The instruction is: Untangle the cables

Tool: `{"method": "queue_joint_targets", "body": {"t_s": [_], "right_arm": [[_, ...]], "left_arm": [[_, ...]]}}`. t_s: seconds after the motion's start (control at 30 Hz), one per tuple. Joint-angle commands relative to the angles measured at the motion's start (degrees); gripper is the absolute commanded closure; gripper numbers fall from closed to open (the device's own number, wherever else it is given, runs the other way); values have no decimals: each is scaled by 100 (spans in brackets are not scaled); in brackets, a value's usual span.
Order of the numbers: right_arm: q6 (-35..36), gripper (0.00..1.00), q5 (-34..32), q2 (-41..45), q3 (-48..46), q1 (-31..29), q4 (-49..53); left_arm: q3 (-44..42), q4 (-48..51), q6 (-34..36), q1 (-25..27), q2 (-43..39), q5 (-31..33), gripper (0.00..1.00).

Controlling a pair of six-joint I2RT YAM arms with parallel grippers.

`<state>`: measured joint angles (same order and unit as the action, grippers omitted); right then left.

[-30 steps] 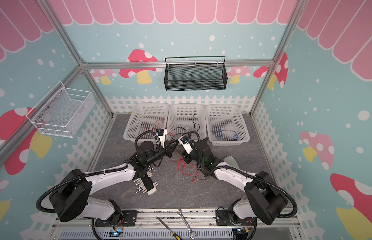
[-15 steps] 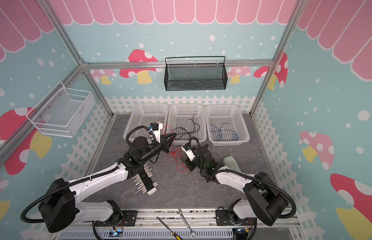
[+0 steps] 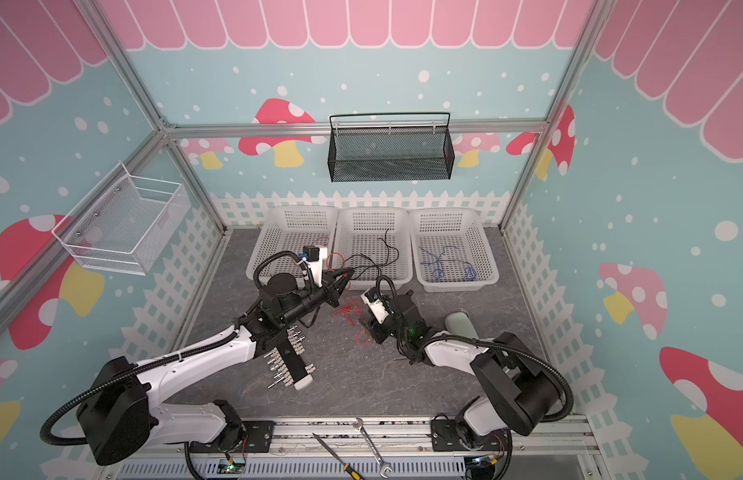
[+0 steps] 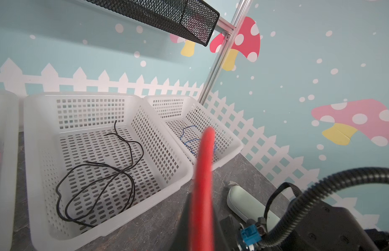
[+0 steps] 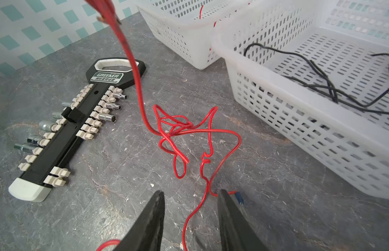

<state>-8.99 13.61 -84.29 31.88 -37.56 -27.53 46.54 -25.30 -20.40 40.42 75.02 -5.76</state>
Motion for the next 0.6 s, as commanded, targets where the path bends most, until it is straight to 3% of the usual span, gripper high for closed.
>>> {"method": "queue_joint_targets", "body": {"t_s": [0.0,0.2,0.57], "right_arm": [[-100,57,38,-52,-19,-14,-242],[-60,57,-136,64,-117,-15,-170],[-263,57,-309,-265,-55,-15,-800]], "left_arm": [[281,159,-7,90,-204,7,100],[397,286,221,314,-296,223,100],[619,350,174,464,-399,-19,100]]}}
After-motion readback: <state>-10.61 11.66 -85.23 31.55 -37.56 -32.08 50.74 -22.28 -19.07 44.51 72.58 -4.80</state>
